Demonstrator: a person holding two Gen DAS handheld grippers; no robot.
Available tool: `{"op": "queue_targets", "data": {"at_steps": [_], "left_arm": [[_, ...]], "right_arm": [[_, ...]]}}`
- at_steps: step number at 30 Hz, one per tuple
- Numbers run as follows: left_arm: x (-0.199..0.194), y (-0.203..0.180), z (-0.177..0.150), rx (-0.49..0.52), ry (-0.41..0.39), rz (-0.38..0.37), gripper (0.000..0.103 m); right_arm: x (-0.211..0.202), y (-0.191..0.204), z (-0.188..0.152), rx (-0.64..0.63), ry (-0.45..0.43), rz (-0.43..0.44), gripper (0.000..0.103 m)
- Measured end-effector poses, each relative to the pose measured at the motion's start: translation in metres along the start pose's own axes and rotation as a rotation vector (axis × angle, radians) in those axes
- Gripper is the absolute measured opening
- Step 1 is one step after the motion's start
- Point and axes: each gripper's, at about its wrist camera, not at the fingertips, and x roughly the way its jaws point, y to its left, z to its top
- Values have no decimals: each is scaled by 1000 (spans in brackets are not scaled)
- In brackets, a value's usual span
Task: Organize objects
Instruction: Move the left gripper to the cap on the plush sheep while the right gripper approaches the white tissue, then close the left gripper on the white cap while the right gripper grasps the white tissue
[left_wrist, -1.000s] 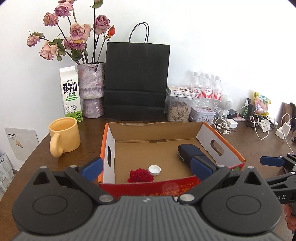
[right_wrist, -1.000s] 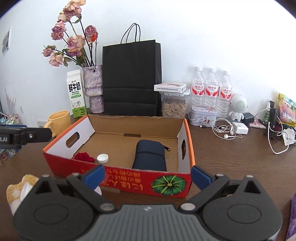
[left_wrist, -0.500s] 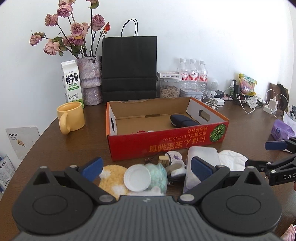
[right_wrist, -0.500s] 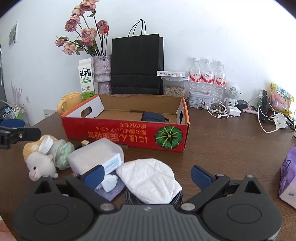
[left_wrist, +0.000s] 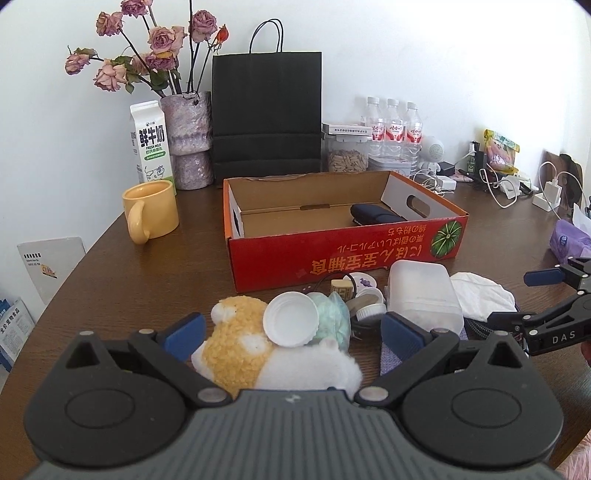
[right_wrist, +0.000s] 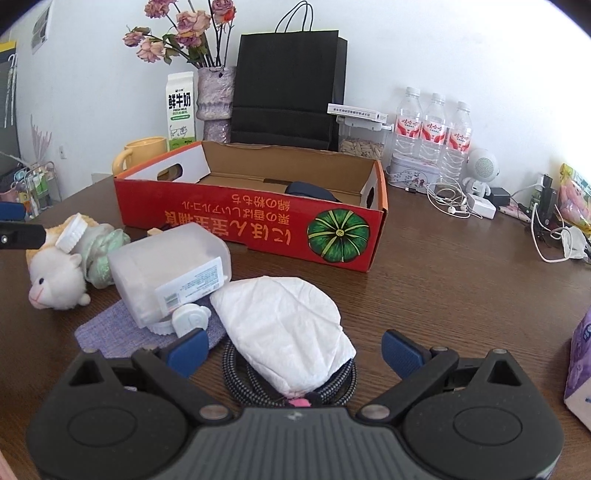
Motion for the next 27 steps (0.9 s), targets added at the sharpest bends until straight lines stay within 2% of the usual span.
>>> {"op": "queue_targets", "data": {"at_steps": [10,16,18,23,24,27], "left_arm": [[7,2,0,-11,14,-1,103],[9,4,1,-17,18,-5,103],[11,4,1,-17,16,-8,103],[14,4,0,-20,24,-6,103],[14,4,0,-21,26,-5,103],[16,4,0,-29,29,-4,103]], "right_arm": [[48,-6,12,-8,82,60,100],[52,-7,10,21,75,74,97],[51,-8,9,26,63,87,86],[42,-3,9,16,5,68,74],[40,-2,8,16,-7,67,62],[32,-3,7,32,-47,65,58]]}}
